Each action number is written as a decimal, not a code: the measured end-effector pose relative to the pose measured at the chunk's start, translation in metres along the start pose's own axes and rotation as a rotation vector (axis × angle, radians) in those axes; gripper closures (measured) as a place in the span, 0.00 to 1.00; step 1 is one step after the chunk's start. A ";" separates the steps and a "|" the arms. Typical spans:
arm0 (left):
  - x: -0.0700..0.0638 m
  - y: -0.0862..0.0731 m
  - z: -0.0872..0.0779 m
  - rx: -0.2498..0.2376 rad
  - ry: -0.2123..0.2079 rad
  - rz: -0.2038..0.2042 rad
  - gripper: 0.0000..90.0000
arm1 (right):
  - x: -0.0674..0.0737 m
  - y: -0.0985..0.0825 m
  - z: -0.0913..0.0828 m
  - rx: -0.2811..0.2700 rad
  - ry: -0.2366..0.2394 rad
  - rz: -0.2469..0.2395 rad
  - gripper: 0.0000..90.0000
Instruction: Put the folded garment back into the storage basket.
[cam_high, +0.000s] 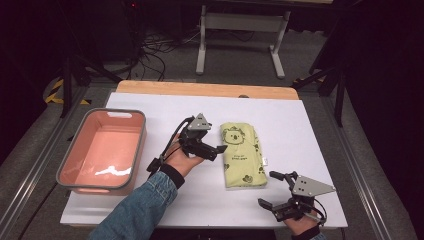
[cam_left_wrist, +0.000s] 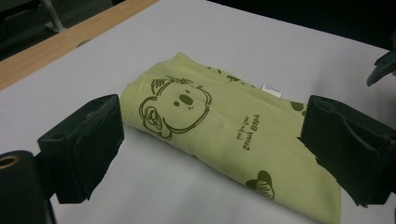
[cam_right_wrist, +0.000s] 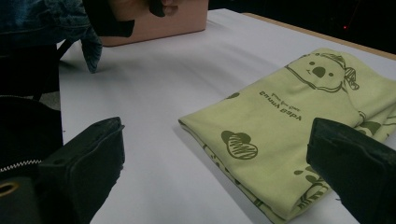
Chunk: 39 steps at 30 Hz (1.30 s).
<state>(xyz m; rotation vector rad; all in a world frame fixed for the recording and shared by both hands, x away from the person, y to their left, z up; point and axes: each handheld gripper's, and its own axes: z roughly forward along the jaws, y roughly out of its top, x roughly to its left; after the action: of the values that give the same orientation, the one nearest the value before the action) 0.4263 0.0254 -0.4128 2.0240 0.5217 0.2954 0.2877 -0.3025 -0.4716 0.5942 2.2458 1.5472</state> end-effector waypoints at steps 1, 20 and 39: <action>0.000 0.000 0.000 0.000 0.000 0.000 0.08 | 0.000 0.000 0.000 0.000 0.000 0.000 0.05; 0.022 -0.001 0.035 0.044 -0.012 -0.091 0.09 | 0.000 0.000 -0.001 -0.006 0.003 -0.001 0.05; 0.039 -0.010 0.070 0.118 0.016 -0.188 0.11 | -0.001 -0.001 -0.002 -0.007 0.015 0.004 0.05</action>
<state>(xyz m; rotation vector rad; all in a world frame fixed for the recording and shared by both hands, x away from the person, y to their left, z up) 0.4870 -0.0057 -0.4556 2.0691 0.7491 0.1702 0.2877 -0.3044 -0.4715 0.5875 2.2502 1.5664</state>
